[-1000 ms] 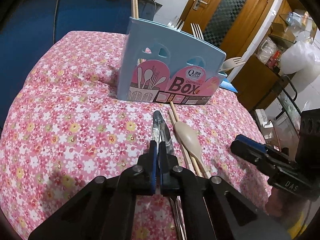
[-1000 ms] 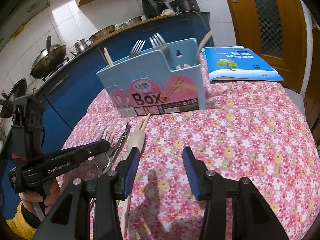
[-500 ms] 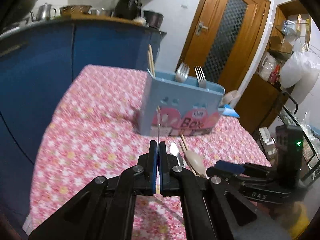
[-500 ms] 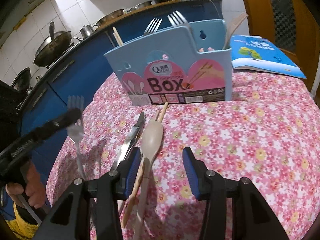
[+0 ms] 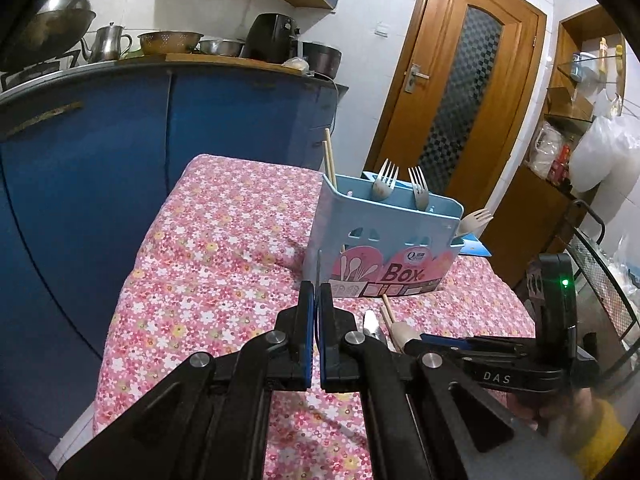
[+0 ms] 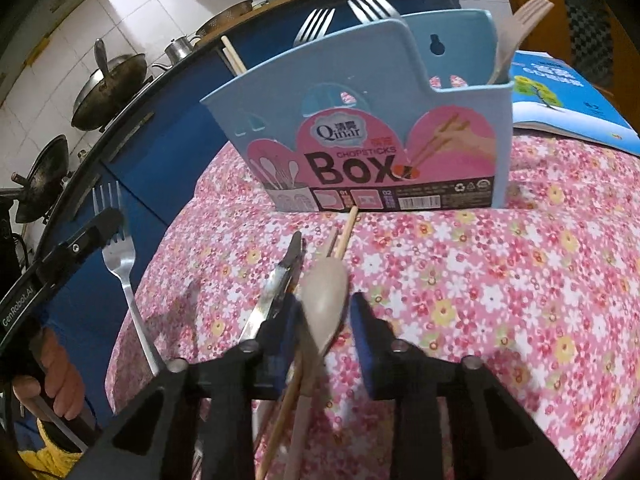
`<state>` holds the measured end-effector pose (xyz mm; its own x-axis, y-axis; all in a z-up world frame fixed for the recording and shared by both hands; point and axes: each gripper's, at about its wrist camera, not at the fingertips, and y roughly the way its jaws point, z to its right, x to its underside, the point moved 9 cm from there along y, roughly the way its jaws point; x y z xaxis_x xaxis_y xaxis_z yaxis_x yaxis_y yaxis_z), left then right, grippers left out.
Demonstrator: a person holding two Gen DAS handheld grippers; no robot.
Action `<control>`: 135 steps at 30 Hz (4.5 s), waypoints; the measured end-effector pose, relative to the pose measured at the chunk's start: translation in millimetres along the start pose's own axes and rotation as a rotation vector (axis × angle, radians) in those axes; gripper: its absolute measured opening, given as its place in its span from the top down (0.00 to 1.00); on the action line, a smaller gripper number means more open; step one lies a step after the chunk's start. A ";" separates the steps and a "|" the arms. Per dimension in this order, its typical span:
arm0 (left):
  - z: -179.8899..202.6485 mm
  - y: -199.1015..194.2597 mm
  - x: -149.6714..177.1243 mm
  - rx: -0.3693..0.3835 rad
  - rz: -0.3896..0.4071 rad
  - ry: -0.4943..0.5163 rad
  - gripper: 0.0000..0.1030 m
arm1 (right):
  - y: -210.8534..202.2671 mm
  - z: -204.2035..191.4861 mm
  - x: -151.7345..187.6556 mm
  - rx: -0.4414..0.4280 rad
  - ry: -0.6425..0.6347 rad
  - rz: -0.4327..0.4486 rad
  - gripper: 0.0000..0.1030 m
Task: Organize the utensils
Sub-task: 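Grasp a thin utensil with the left tool while the right tool grasps the beige plastic spoon, then lift both held utensils and carry them over the blue caddy, then open both tools to drop the utensils into the caddy, then move both tools back to the silver knife and chopsticks on the cloth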
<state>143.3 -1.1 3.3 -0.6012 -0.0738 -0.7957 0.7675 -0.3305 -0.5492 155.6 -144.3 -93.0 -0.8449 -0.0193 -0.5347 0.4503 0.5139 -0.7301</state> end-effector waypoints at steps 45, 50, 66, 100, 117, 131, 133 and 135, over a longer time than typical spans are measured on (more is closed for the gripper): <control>37.8 -30.2 -138.3 -0.167 0.353 0.173 1.00 | -164.9 -31.1 -105.9 0.106 -0.166 0.641 0.96; 33.3 -27.8 -165.6 -0.198 0.387 0.172 1.00 | -169.7 -24.8 -123.8 0.130 -0.175 0.680 0.96; 21.5 27.9 -190.2 -0.319 0.418 0.241 1.00 | -144.7 -8.3 -178.2 0.207 -0.219 0.783 0.96; 22.1 95.0 -113.9 -0.127 0.199 0.142 0.99 | -78.0 14.3 -169.0 0.246 -0.246 0.653 0.88; 38.8 54.3 -90.9 -0.044 0.157 0.128 0.64 | -115.5 -4.1 -133.0 0.087 -0.137 0.625 0.63; 30.8 19.6 -49.7 -0.069 0.046 0.098 0.57 | -120.2 -11.6 -72.2 0.164 -0.091 0.478 0.60; 30.8 18.2 -41.9 -0.074 0.024 0.104 0.57 | -120.2 -11.4 -61.9 0.170 -0.082 0.456 0.60; 31.9 16.3 -31.4 -0.075 -0.004 0.107 0.57 | -120.3 -11.1 -51.2 0.178 -0.076 0.437 0.59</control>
<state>167.6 -34.2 27.5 -0.5801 0.0291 -0.8140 0.7821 -0.2590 -0.5667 141.5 -195.6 26.9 -0.5449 0.1000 -0.8325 0.8068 0.3331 -0.4881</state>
